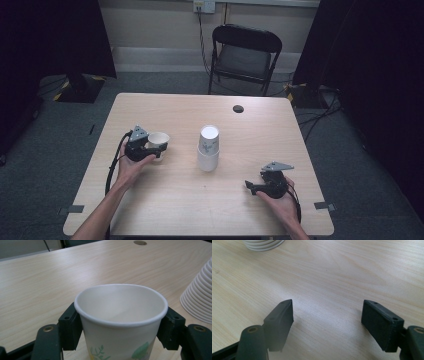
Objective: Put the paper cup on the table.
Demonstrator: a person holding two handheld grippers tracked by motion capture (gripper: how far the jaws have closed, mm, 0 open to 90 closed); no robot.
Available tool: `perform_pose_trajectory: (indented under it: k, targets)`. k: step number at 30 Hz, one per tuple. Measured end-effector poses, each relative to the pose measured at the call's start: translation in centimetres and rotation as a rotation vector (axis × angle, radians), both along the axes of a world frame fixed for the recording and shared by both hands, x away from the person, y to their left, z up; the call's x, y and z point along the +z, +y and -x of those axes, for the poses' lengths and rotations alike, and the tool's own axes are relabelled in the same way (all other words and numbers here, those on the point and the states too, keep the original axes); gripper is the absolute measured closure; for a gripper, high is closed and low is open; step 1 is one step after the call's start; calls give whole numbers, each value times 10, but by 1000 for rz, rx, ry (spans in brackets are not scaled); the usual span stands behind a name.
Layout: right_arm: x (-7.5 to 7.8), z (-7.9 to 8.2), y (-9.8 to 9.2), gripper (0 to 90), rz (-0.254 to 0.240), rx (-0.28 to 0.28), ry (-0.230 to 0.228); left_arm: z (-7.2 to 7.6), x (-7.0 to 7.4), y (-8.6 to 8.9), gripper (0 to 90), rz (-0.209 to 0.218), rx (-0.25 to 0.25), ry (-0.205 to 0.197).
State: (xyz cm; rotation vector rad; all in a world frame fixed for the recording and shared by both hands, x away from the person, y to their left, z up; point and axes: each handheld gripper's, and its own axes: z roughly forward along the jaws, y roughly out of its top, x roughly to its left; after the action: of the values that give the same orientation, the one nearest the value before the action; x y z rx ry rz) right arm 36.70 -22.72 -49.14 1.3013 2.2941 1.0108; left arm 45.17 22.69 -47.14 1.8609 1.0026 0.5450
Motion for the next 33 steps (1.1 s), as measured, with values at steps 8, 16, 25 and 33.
perform_pose_trajectory:
  k: [8, 16, 25, 33]
  targets:
    - [-4, 0, 2, 252, 21, 10, -42, 8, 5, -3, 303, -77, -27, 0]
    - [-7, 5, 3, 244, 33, 5, -81, 20, 5, 2, 289, -63, -26, 36]
    - [-7, 6, 2, 244, 34, 3, -81, 26, 1, 9, 268, -32, -33, 72]
    - [-7, 6, 2, 244, 34, 3, -81, 26, -2, 5, 172, -29, -40, 86]
